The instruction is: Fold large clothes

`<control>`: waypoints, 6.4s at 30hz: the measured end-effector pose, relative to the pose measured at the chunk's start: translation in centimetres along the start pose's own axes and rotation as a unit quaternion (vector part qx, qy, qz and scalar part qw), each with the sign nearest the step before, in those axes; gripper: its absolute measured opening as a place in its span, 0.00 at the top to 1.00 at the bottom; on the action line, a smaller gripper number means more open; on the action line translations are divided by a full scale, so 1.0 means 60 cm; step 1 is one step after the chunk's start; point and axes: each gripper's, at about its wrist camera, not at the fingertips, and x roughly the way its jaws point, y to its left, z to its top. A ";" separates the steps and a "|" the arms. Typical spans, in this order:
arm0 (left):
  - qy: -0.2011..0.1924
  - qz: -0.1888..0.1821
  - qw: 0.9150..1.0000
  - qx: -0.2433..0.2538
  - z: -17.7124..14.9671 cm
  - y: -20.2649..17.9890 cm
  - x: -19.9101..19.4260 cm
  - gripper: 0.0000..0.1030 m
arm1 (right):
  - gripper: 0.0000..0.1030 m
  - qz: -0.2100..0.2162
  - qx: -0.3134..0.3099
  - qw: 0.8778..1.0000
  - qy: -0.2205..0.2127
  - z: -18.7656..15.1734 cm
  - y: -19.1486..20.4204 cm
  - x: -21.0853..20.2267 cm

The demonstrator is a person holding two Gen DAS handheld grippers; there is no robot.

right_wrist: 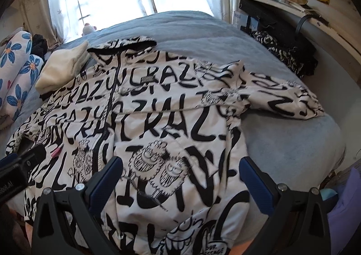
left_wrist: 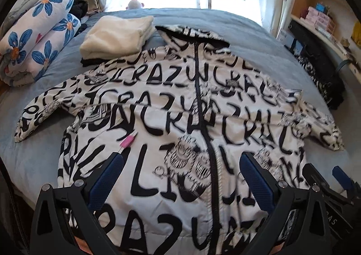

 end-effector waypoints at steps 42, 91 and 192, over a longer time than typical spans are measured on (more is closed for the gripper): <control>0.041 -0.058 0.992 0.103 0.181 -0.355 0.252 0.01 | 0.14 -0.003 0.368 0.925 0.097 0.094 -0.621 0.229; 0.135 -0.119 0.983 -0.043 0.139 -0.150 0.348 0.04 | 0.28 0.169 -0.021 0.985 0.013 0.071 -0.158 0.146; 0.105 0.000 0.993 0.045 0.285 -0.096 0.564 0.67 | 0.97 0.082 0.079 0.984 0.134 0.293 -0.236 0.552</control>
